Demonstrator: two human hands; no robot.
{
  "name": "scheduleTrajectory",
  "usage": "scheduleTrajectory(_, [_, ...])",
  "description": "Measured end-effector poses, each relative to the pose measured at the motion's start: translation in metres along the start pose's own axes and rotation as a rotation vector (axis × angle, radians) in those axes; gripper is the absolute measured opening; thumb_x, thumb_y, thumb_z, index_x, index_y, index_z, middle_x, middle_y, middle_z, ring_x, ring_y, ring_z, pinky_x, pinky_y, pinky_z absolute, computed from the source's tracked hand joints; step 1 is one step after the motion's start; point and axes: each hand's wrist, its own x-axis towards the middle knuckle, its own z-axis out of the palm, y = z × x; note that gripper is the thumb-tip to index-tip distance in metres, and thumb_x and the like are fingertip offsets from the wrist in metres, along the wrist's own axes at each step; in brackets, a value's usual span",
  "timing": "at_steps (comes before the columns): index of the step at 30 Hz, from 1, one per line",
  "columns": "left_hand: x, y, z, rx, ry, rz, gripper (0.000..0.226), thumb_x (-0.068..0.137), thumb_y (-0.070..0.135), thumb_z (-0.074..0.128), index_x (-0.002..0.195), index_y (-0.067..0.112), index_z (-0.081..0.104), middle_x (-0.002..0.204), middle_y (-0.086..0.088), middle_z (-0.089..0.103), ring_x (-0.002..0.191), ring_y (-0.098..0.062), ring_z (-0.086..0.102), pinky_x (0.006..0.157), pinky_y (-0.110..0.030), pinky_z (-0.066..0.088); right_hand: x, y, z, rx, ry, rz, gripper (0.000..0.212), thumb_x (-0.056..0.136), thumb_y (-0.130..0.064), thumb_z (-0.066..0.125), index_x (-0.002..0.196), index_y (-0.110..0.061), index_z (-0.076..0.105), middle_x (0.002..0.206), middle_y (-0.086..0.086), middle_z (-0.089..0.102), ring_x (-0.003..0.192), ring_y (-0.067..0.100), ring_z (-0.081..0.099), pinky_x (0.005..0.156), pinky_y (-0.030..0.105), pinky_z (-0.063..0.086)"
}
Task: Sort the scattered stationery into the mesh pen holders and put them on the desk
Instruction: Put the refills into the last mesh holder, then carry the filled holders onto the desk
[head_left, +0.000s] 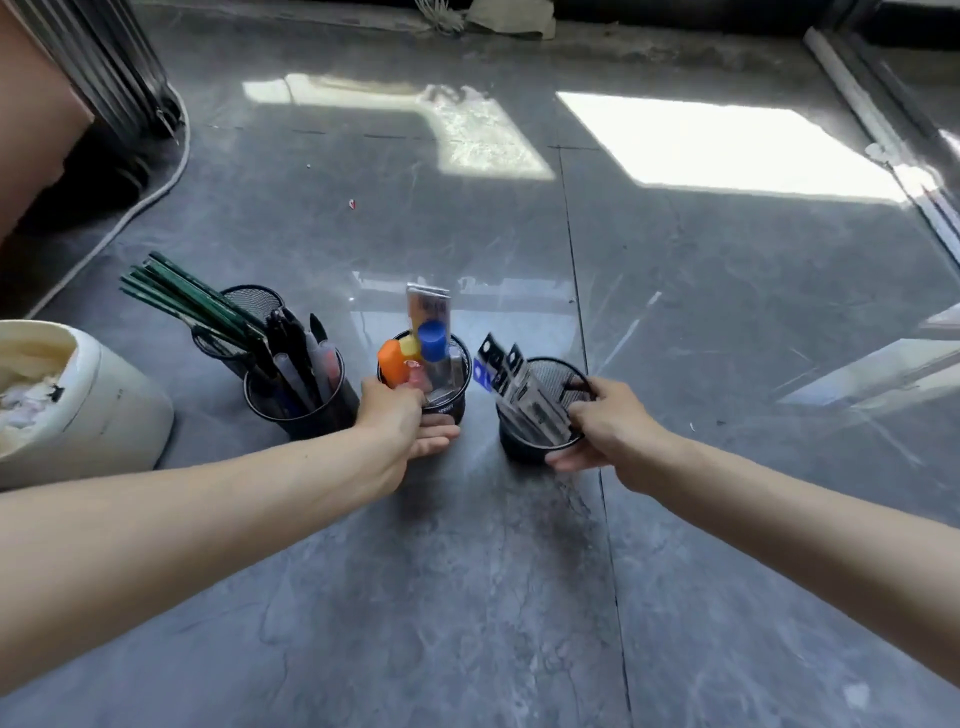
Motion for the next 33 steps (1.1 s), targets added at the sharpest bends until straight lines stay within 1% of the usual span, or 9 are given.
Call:
scheduleTrajectory(4, [-0.010,-0.002,0.003,0.032,0.038,0.056,0.030,0.095,0.008,0.030,0.120,0.006,0.046,0.074,-0.018,0.064,0.043,-0.018,0.065,0.039,-0.021,0.049,0.014,-0.004,-0.015,0.167,0.060,0.034,0.032,0.086,0.007,0.033,0.078,-0.014,0.056,0.058,0.011,0.066,0.054,0.037,0.065,0.049,0.039,0.058])
scheduleTrajectory(10, [-0.045,0.015,-0.007,-0.044,0.138,-0.023,0.027,0.097,0.009,0.029,0.120,0.006,0.042,0.074,-0.018,0.064,0.043,-0.018,0.065,0.041,-0.023,0.051,-0.001,-0.027,-0.020,0.292,0.111,0.132,0.031,0.087,0.011,0.029,0.090,-0.008,0.053,0.071,0.017,0.062,0.040,0.025,0.063,0.038,0.027,0.053])
scheduleTrajectory(13, [-0.081,0.041,-0.015,-0.047,0.148,0.006,0.027,0.099,0.011,0.028,0.122,0.010,0.041,0.074,-0.018,0.064,0.044,-0.018,0.066,0.041,-0.022,0.050,-0.029,-0.053,-0.023,0.330,0.123,0.176,0.035,0.087,0.013,0.028,0.108,-0.005,0.050,0.076,0.018,0.061,0.039,0.025,0.063,0.036,0.025,0.051])
scheduleTrajectory(18, [-0.154,0.097,-0.023,-0.079,0.173,-0.021,0.022,0.099,0.012,0.028,0.118,0.014,0.039,0.075,-0.020,0.065,0.045,-0.017,0.066,0.041,-0.022,0.051,-0.100,-0.107,-0.043,0.386,0.163,0.230,0.041,0.087,0.011,0.023,0.111,-0.008,0.051,0.091,0.021,0.062,0.041,0.029,0.063,0.036,0.025,0.049])
scheduleTrajectory(22, [-0.233,0.164,-0.035,-0.094,0.202,-0.042,0.025,0.098,0.012,0.027,0.119,0.013,0.041,0.075,-0.019,0.065,0.046,-0.017,0.066,0.042,-0.021,0.050,-0.172,-0.171,-0.071,0.396,0.179,0.270,0.045,0.087,0.010,0.020,0.116,-0.007,0.051,0.101,0.023,0.061,0.040,0.030,0.063,0.035,0.024,0.048])
scheduleTrajectory(25, [-0.296,0.222,-0.045,-0.119,0.217,-0.058,0.019,0.097,0.010,0.028,0.109,0.016,0.041,0.072,-0.019,0.063,0.041,-0.015,0.063,0.037,-0.018,0.047,-0.232,-0.231,-0.092,0.366,0.173,0.260,0.043,0.086,0.008,0.021,0.105,-0.012,0.053,0.091,0.015,0.064,0.042,0.031,0.064,0.034,0.024,0.048])
scheduleTrajectory(27, [-0.342,0.266,-0.053,-0.126,0.252,-0.062,0.015,0.094,0.008,0.030,0.098,0.016,0.042,0.063,-0.014,0.056,0.030,-0.011,0.050,0.032,-0.015,0.036,-0.282,-0.279,-0.113,0.339,0.157,0.247,0.041,0.087,0.008,0.024,0.103,-0.013,0.055,0.083,0.009,0.063,0.042,0.029,0.064,0.035,0.024,0.049])
scheduleTrajectory(29, [-0.383,0.310,-0.064,-0.165,0.289,-0.066,0.017,0.090,0.007,0.033,0.084,0.019,0.042,0.057,-0.008,0.045,0.028,-0.009,0.033,0.034,-0.013,0.025,-0.325,-0.324,-0.134,0.339,0.141,0.237,0.037,0.088,0.008,0.030,0.107,-0.011,0.056,0.082,0.007,0.064,0.041,0.027,0.063,0.035,0.023,0.050])
scheduleTrajectory(33, [-0.470,0.391,-0.089,-0.228,0.289,-0.069,0.016,0.090,0.006,0.035,0.081,0.019,0.042,0.056,-0.007,0.044,0.032,-0.010,0.028,0.038,-0.013,0.023,-0.405,-0.409,-0.165,0.342,0.139,0.159,0.036,0.089,0.007,0.038,0.114,-0.011,0.057,0.095,0.010,0.066,0.044,0.025,0.064,0.036,0.022,0.049])
